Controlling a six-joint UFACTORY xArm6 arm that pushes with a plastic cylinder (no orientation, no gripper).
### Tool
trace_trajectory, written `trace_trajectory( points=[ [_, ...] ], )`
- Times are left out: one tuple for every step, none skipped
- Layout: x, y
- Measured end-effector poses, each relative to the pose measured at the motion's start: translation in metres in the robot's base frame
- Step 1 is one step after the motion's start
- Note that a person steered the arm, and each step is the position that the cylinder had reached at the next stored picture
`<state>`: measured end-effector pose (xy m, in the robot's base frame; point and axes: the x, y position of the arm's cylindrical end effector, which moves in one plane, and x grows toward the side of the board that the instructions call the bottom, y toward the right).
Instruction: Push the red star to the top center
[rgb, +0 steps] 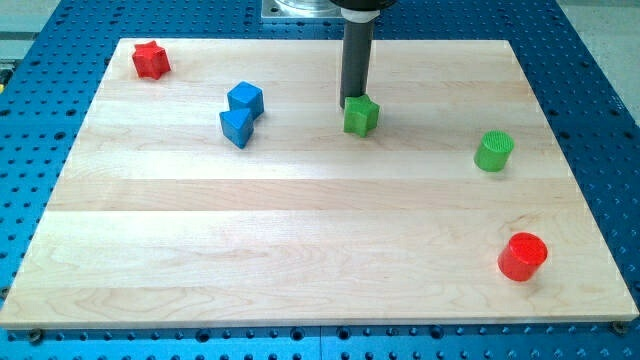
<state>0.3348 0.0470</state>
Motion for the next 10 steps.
trace_trajectory(
  points=[
    [0.035, -0.015],
    [0.063, -0.078],
    [0.082, -0.168],
    [0.089, -0.251],
    [0.041, -0.28],
    [-0.013, -0.312],
    [-0.067, -0.328],
    [-0.081, -0.302],
    [-0.077, -0.231],
    [-0.069, -0.193]
  ],
)
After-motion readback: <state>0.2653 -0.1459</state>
